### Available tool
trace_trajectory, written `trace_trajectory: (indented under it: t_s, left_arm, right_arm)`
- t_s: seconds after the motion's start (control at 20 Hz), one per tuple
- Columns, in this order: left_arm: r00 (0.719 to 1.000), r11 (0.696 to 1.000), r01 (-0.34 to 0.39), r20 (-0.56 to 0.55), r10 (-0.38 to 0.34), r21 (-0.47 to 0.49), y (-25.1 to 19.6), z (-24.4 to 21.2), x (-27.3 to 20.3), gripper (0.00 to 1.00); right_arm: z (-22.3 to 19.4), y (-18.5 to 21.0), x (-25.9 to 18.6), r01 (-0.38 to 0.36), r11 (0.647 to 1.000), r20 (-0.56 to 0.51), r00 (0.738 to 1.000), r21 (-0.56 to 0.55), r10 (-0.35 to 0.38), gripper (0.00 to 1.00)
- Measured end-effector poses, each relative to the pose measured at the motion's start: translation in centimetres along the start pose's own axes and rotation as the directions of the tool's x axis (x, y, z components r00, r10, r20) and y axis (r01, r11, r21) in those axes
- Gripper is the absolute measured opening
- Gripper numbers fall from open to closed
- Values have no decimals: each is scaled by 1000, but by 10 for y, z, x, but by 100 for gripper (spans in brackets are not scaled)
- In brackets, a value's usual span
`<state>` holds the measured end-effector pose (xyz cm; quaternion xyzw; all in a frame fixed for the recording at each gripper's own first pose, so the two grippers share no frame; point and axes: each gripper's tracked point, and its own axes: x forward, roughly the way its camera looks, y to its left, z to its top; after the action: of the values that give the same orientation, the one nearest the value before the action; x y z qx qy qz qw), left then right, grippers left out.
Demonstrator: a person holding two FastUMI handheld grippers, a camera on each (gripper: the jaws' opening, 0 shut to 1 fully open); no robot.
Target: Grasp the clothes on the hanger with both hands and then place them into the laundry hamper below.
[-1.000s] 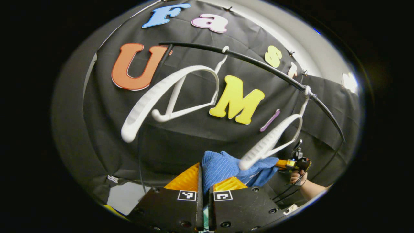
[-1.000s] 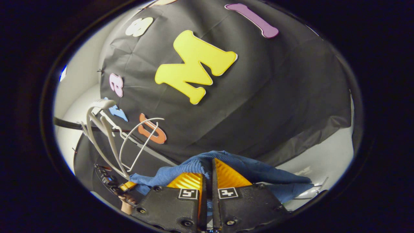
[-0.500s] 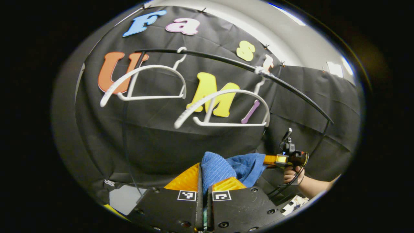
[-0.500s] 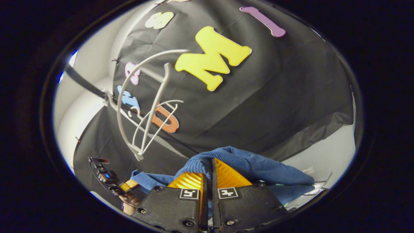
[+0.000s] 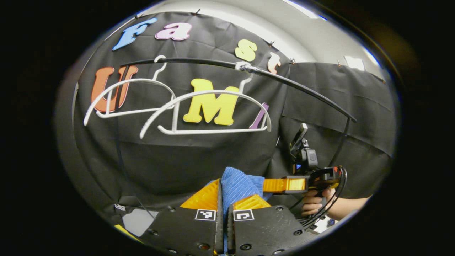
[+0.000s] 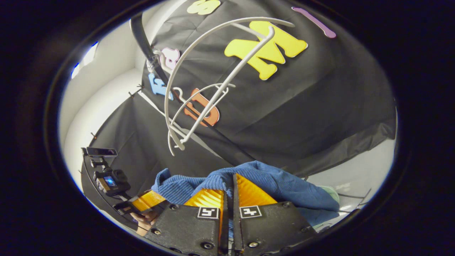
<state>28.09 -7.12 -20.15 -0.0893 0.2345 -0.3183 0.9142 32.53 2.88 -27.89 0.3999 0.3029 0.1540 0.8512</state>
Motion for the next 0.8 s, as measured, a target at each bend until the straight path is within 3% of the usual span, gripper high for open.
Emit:
trace_trajectory:
  t_s: [0.25, 0.6, 0.8]
  left_arm:
    - [993, 998, -57, -103, 57, 4, 17, -58, 20, 4]
    - [965, 989, -148, -221, 143, -4, 50, -126, 34, 4]
    - [923, 976, -217, -324, 207, 6, 70, -170, 35, 4]
  right_arm:
    - [-43, -53, 23, 94, 990, -78, 993, 103, -86, 8]
    - [-80, -110, 53, 227, 966, -171, 964, 121, -205, 8]
    - [-110, -143, 62, 329, 943, -248, 919, 58, -305, 8]
